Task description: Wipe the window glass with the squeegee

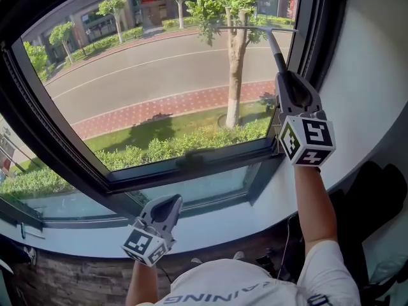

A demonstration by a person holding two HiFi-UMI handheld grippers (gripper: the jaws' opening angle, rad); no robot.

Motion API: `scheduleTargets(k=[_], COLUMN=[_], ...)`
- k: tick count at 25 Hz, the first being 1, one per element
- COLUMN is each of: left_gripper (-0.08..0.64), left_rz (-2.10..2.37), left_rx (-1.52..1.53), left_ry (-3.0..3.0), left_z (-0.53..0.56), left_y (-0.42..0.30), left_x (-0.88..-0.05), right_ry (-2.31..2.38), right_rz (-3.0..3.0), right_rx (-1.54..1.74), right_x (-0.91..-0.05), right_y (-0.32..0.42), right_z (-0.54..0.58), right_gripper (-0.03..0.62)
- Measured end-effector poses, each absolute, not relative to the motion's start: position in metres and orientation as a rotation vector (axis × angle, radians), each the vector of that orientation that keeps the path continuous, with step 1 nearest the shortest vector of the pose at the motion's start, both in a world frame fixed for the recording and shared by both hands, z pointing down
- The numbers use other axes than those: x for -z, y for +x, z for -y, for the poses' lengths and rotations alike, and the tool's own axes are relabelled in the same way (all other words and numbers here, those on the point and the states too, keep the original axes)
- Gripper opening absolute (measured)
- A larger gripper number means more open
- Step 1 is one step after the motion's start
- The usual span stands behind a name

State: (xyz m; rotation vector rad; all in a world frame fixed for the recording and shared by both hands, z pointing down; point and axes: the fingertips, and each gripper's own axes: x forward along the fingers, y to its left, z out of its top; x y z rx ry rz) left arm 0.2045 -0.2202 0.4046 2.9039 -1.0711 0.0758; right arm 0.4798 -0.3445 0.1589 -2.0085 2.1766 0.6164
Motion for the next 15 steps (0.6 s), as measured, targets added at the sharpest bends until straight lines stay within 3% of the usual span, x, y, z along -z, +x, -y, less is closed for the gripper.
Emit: scheduleTargets(k=[15], left_gripper=[0.014], left_rz=[1.062], left_rx=[-0.085], left_ry=[2.905], left_z=[0.22], left_y=[0.208], left_x=[-0.404], right_ry=[-2.06], right_rz=[-2.232], right_rx=[-0.534], right_x=[-0.218], right_y=[0.478], right_z=[0.338], right_gripper=[0.098])
